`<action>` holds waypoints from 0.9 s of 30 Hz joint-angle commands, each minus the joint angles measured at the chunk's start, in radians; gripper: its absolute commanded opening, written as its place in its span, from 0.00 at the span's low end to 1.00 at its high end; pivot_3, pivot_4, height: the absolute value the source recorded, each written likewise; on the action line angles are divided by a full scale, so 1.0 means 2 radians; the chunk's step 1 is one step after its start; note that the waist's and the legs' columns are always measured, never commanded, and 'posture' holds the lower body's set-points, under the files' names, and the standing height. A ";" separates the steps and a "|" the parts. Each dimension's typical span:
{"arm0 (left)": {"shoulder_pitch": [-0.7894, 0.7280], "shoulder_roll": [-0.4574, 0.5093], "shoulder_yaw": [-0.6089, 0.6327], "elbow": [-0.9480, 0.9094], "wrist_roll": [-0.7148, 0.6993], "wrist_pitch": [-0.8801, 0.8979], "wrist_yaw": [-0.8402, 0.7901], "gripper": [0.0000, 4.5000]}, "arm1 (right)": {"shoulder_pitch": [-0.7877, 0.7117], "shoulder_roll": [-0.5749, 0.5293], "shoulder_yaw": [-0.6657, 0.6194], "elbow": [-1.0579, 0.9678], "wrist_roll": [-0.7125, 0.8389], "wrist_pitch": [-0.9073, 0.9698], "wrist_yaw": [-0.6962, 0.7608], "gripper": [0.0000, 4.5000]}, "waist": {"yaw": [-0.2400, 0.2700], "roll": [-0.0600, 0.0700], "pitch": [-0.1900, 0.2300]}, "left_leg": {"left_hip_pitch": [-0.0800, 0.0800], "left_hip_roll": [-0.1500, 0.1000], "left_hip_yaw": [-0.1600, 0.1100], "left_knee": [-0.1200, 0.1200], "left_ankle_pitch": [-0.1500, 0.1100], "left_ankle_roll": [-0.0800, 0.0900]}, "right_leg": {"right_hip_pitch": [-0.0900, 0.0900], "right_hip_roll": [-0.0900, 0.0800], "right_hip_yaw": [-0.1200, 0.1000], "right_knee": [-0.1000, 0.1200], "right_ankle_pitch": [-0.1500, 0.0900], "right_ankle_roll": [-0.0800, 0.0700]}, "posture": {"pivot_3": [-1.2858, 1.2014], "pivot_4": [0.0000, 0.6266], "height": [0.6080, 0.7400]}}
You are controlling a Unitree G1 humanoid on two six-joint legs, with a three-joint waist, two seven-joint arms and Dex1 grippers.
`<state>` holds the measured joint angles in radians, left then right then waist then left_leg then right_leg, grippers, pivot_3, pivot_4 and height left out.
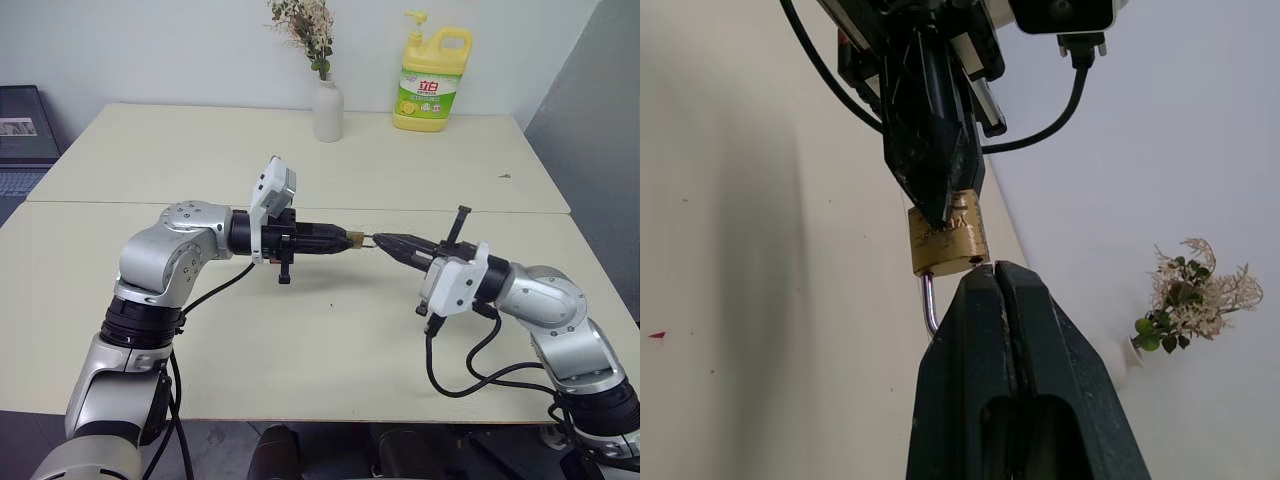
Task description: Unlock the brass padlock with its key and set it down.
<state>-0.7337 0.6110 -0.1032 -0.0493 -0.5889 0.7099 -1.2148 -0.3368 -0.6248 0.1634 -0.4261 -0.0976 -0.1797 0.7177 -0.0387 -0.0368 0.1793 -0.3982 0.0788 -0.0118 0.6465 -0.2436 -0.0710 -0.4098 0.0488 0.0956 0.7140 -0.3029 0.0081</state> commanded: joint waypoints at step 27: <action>-0.014 0.018 0.009 -0.016 -0.025 0.030 -0.033 0.03 | -0.027 0.000 -0.016 -0.067 0.168 0.203 0.037 0.00 | 0.001 0.000 0.000 | 0.000 0.000 -0.001 0.000 0.000 0.000 | 0.000 0.000 0.000 0.000 -0.001 0.002 | 0.52 0.24 1.00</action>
<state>-0.7514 0.6353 -0.1025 -0.0440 -0.6199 0.7679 -1.2767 -0.3750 -0.6206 0.1412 -0.5509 0.2468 0.2449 0.7869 -0.0372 -0.0366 0.1794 -0.3988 0.0787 -0.0133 0.6465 -0.2436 -0.0709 -0.4097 0.0490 0.0946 0.7135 -0.3053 0.0122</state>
